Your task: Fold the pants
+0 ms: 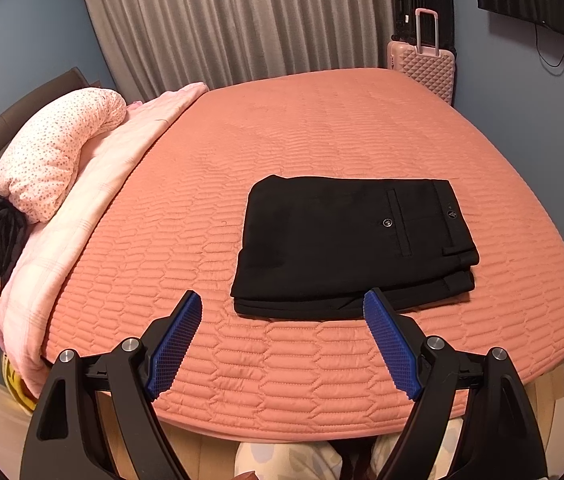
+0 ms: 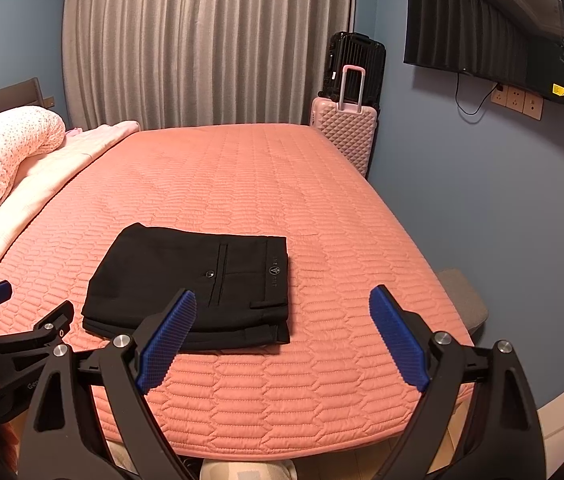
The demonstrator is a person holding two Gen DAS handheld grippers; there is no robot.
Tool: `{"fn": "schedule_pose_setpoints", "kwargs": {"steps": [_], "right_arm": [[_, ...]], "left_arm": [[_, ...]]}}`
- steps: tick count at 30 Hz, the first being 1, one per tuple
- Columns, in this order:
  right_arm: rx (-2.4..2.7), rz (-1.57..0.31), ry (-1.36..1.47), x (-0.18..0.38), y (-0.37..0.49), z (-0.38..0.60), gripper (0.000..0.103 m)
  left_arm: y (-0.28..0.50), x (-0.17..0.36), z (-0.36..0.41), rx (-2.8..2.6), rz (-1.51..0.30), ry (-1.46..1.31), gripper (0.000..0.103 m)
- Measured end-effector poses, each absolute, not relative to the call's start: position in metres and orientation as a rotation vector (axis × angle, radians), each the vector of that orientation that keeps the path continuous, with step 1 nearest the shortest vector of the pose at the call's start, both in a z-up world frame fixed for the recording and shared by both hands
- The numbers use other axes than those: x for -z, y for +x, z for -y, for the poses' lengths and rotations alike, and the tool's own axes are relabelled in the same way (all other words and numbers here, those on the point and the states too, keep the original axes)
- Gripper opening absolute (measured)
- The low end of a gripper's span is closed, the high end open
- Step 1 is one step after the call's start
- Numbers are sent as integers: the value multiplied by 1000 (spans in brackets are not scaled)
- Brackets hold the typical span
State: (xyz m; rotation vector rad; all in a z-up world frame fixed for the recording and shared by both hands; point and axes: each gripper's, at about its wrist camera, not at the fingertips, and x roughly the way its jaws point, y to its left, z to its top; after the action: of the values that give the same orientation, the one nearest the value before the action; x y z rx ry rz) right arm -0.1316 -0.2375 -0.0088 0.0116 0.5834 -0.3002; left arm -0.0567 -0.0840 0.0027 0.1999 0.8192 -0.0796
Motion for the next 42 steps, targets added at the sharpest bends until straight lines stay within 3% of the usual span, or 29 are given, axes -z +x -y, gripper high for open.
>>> {"fn": "schedule_pose_setpoints", "kwargs": {"steps": [6,42], "right_arm": [[300,-584,12,9,-131,236,87],[303,-579,8,8,-132,230,87]], "left_arm": [[-58,-3,84,90,-823,194,87],[-57,-9,81,113,-814,153,87]]}}
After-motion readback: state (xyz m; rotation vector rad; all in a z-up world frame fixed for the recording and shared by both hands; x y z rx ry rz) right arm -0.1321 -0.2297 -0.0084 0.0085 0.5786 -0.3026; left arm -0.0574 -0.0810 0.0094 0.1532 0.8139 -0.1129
